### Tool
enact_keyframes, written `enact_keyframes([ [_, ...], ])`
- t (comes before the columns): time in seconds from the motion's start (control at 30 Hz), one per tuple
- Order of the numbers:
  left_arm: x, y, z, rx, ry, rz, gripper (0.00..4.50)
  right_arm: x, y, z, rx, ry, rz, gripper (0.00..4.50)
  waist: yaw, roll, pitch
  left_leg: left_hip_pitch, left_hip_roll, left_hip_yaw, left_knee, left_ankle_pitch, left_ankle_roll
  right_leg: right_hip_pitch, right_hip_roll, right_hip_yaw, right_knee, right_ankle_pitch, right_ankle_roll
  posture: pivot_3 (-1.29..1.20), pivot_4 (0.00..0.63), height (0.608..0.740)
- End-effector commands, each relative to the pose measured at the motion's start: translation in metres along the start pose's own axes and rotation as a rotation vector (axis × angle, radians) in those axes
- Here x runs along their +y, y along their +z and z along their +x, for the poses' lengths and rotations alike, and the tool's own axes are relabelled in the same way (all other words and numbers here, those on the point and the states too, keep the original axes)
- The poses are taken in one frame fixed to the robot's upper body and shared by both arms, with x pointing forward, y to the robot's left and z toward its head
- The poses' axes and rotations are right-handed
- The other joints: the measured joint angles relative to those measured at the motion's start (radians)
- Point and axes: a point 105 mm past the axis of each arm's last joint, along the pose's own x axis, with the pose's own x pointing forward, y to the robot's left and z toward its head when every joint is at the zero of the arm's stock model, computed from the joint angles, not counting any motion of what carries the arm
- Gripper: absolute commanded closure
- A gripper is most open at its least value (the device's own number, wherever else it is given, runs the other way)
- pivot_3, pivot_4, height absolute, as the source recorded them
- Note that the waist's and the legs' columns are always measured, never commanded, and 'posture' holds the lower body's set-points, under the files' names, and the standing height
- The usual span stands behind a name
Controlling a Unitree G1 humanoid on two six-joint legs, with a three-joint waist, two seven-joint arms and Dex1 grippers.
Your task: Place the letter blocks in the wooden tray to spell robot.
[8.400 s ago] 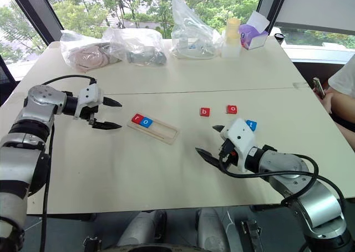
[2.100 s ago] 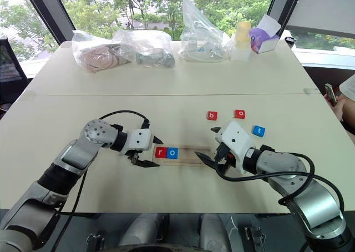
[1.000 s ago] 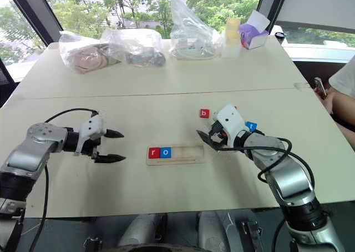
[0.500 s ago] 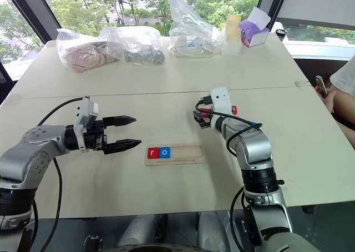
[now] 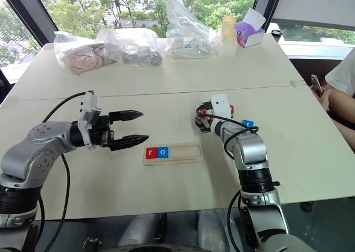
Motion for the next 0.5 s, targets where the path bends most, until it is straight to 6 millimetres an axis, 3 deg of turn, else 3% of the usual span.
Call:
enact_keyframes([
  [0.03,0.001,0.007,0.002,-0.015,-0.002,0.041,0.02,0.011,0.002,0.006,-0.001,0.034,-0.02,0.0,-0.001,0.0,0.0,0.0,0.0,0.0,0.0,0.0,0.0,0.0,0.0,0.0,0.0,0.0,0.0,0.0,0.15,0.74],
  [0.43,0.005,0.003,-0.01,0.014,0.031,0.044,0.02,0.034,0.003,0.025,-0.005,0.056,-0.063,0.0,-0.022,0.0,0.0,0.0,0.0,0.0,0.0,0.0,0.0,0.0,0.001,0.0,0.0,0.0,0.0,0.0,0.15,0.74],
  [0.5,0.005,0.002,-0.012,0.016,0.039,0.048,0.0,0.034,0.003,0.028,-0.003,0.039,-0.051,0.55,-0.026,0.0,0.0,0.001,0.001,0.0,0.0,0.0,0.0,0.0,0.001,0.0,0.0,0.0,-0.001,0.0,0.15,0.74],
])
